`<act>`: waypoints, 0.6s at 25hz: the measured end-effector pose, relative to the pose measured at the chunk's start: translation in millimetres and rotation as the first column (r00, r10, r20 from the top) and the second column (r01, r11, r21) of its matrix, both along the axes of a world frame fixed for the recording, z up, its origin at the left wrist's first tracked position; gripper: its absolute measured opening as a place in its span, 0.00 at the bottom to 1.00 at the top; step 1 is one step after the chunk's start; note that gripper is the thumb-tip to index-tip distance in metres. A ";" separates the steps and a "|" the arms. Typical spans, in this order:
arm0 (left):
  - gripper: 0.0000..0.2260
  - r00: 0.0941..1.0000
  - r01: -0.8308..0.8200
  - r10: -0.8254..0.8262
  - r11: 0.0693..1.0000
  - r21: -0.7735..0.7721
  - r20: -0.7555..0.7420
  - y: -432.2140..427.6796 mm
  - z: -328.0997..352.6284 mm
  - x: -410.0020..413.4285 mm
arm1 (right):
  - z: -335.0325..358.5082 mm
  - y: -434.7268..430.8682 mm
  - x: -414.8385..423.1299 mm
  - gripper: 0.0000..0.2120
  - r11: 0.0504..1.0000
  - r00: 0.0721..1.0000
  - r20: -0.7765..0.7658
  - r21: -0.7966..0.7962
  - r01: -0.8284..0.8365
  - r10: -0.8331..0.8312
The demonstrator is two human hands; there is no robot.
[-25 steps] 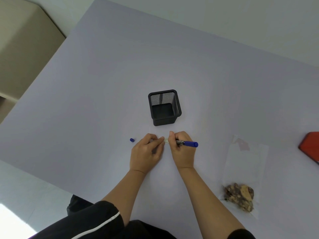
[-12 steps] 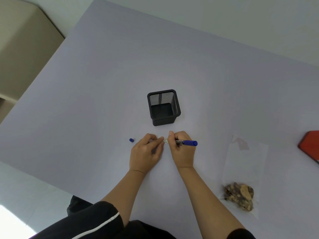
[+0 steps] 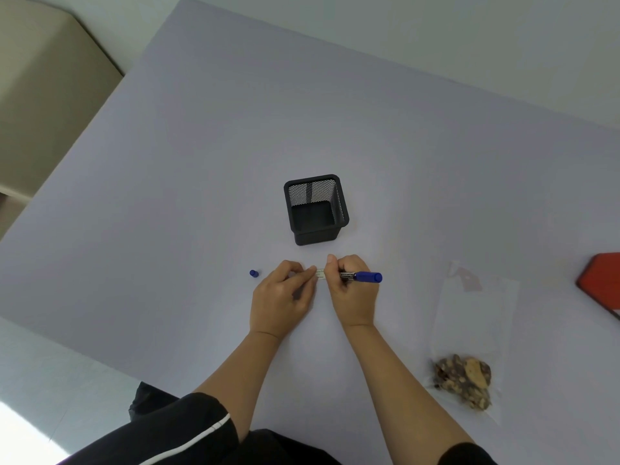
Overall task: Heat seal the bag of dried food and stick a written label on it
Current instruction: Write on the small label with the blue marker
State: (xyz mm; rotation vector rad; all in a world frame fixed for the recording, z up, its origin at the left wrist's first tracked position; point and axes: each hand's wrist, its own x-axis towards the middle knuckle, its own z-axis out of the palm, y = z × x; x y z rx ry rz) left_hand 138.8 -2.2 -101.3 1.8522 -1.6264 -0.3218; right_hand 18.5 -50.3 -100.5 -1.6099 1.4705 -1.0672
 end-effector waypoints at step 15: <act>0.10 1.000 -0.001 0.001 1.000 0.015 -0.002 -0.8 0.3 0.6 | 0.9 -0.4 0.8 0.17 1.000 1.000 -0.029 -0.027 0.007 -0.008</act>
